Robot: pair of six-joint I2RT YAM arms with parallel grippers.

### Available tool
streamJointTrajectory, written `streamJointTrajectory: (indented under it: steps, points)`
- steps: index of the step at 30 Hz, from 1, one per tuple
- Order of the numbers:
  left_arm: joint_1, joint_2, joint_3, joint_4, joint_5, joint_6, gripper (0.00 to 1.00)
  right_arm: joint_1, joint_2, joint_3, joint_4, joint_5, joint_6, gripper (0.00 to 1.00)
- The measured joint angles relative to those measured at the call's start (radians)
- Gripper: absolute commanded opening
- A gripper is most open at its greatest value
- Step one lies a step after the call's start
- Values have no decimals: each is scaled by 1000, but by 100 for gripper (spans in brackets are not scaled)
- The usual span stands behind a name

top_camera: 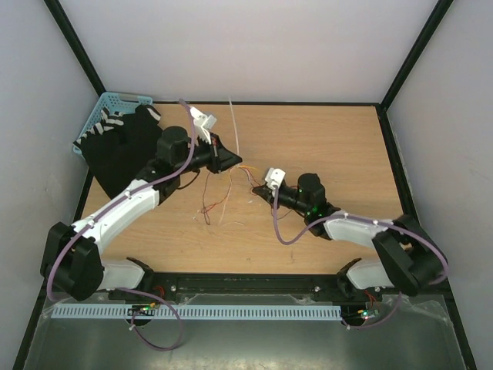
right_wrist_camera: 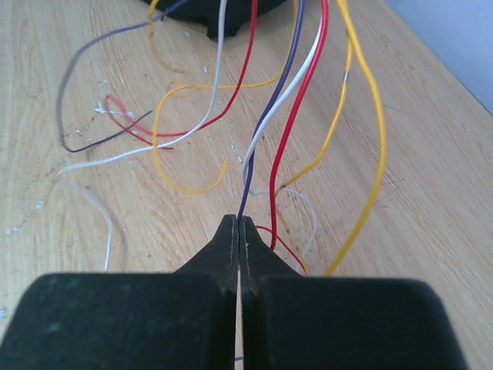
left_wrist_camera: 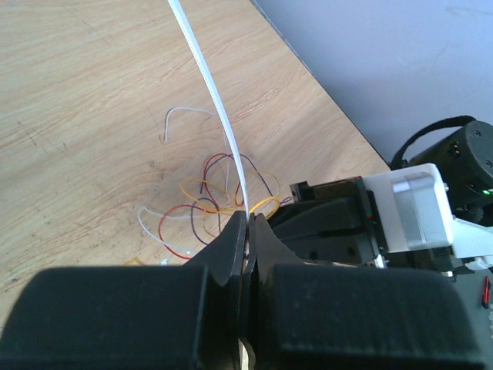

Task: Zip-tie the wires
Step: Adjust the cable at the center of the board.

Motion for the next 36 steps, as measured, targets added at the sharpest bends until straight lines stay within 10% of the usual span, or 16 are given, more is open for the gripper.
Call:
streamJointTrajectory:
  steps: [36]
  points:
    - [45, 0, 106, -74, 11, 37, 0, -293, -406, -107, -321, 175, 300, 0]
